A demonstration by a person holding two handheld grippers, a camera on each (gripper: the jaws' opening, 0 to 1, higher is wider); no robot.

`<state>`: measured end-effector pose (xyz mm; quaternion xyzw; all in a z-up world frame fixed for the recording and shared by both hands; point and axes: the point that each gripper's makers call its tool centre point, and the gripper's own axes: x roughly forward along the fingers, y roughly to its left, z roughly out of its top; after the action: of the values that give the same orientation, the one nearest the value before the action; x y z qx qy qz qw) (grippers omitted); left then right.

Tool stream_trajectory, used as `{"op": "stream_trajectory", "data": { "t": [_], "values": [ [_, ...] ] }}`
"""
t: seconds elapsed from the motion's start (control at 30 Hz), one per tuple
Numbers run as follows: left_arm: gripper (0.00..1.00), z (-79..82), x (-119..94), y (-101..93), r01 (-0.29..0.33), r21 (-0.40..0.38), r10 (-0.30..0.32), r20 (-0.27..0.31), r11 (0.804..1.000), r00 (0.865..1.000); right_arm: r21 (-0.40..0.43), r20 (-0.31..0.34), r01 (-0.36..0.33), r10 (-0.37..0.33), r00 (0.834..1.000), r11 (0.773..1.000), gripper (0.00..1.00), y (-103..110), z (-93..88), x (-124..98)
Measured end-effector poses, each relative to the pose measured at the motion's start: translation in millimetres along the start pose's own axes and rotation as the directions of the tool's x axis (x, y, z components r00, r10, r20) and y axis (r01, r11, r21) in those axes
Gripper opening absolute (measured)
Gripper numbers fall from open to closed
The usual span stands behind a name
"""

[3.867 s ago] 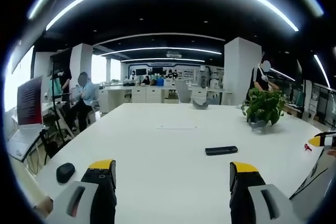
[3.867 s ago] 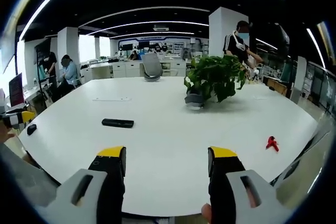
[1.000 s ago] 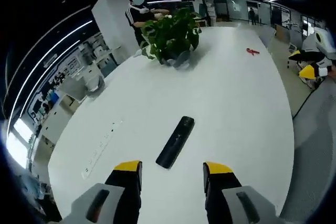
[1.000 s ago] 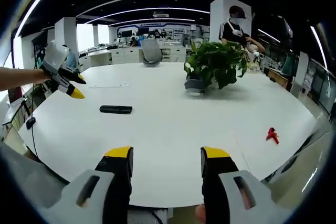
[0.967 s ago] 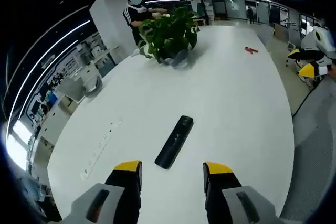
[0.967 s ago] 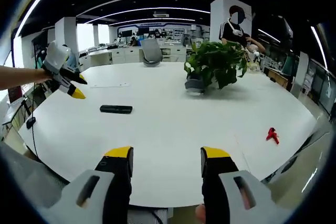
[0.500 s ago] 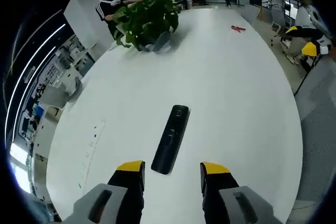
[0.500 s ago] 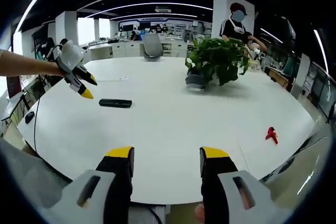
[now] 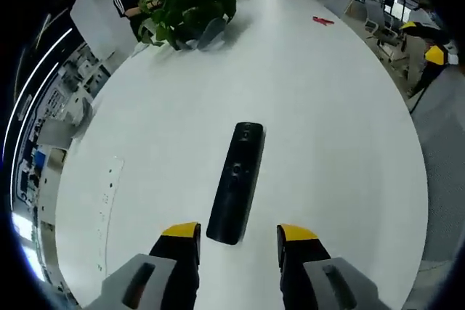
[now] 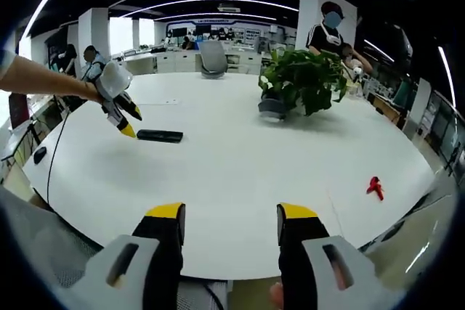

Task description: Press the specified remote control buttons in sequence, fully releasing each button before pressing the next.

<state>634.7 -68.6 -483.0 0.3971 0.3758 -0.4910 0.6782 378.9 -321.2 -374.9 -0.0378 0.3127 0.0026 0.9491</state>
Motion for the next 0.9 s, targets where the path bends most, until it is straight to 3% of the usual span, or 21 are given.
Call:
{"op": "stream_trajectory", "data": {
  "t": [0.63,0.9],
  "values": [
    [0.43,-7.4,27,5.6,0.052,0.091,-0.043,-0.095,0.995,0.995,-0.004,-0.003,0.002,-0.002,1.0,1.0,0.53,-1,-0.8,1],
    [0.43,-12.9,34,7.0,0.066,0.091,-0.055,-0.117,0.994,0.992,0.004,-0.006,0.012,-0.012,1.0,1.0,0.53,-3,-1.6,1]
  ]
}}
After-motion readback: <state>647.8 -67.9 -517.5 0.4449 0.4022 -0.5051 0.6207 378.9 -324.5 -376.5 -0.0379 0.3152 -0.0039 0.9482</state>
